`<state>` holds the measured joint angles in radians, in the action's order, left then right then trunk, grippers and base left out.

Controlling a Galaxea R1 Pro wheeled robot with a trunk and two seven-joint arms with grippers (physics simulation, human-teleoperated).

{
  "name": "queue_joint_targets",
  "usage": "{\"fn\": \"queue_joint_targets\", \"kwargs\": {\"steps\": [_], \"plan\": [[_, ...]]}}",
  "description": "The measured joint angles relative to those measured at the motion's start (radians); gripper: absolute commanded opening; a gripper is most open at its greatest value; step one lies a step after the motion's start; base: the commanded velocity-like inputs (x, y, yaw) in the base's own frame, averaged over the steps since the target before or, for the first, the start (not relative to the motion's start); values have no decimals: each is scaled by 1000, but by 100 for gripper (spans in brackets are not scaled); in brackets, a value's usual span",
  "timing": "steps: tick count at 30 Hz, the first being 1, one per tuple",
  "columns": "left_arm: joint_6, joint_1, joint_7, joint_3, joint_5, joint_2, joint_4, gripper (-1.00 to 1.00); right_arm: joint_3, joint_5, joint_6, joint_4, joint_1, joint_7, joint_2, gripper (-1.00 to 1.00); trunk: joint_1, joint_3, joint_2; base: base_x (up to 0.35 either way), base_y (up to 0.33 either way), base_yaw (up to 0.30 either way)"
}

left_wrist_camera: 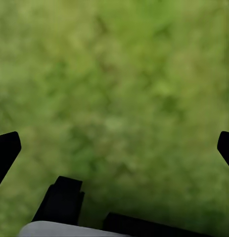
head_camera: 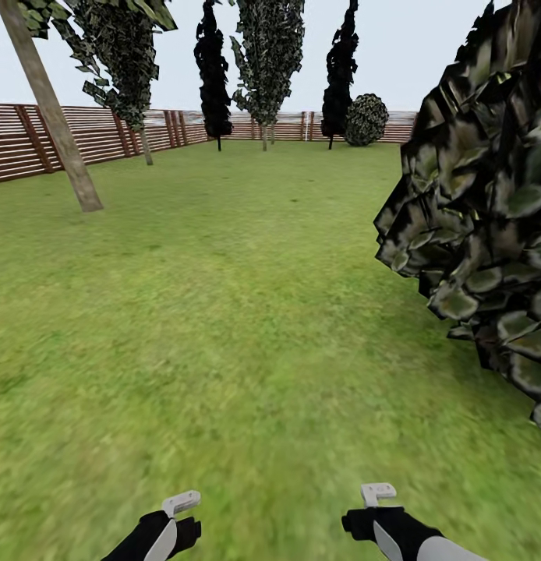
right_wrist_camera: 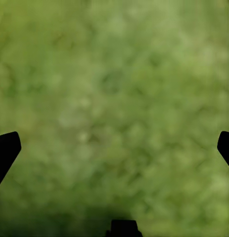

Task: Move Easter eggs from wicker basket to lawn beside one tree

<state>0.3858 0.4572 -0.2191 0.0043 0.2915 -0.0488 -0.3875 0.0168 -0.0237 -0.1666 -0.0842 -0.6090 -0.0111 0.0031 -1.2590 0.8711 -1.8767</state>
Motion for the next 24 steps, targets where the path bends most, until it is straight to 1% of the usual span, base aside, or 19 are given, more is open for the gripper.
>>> {"fn": "queue_joint_targets", "kwargs": {"steps": [4, 10, 13, 15, 16, 17, 20, 24], "plan": [[-1, 0, 0, 0, 0, 0, 2, 100, 0, 0, 57, 29, 0, 0, 0, 100, 15, -13, 28, 0, 0, 0], [-2, 0, 0, 0, 1, -1, 7, 100, 0, 0, 118, 76, 1, 0, 0, 100, 38, -31, 70, 0, 0, 0], [-3, 0, 0, 0, 2, -2, 23, 100, 0, -2, 146, 87, 22, 0, -1, 100, 50, -41, 91, 0, 0, 0], [-21, 0, 0, 0, 3, -4, 57, 100, 0, -3, 170, 90, 38, 0, -4, 100, 58, -47, 105, 0, 0, 0], [-57, 0, -1, 1, 5, -6, 88, 100, 0, -1, 194, 91, 54, 0, -7, 100, 61, -50, 112, 0, 0, 0], [-79, 0, -1, 1, 6, -7, 102, 100, 0, -2, 206, 92, 64, 0, -8, 100, 65, -53, 119, 0, 0, 0], [-122, 0, -1, 1, 23, -8, 144, 100, 0, -2, 232, 92, 90, 0, -9, 100, 77, -63, 140, 0, 0, 0], [-151, 0, 0, 1, 69, -9, 200, 100, 1, -3, 244, 92, 127, 0, -9, 100, 92, -75, 168, 0, 0, 0]]}}
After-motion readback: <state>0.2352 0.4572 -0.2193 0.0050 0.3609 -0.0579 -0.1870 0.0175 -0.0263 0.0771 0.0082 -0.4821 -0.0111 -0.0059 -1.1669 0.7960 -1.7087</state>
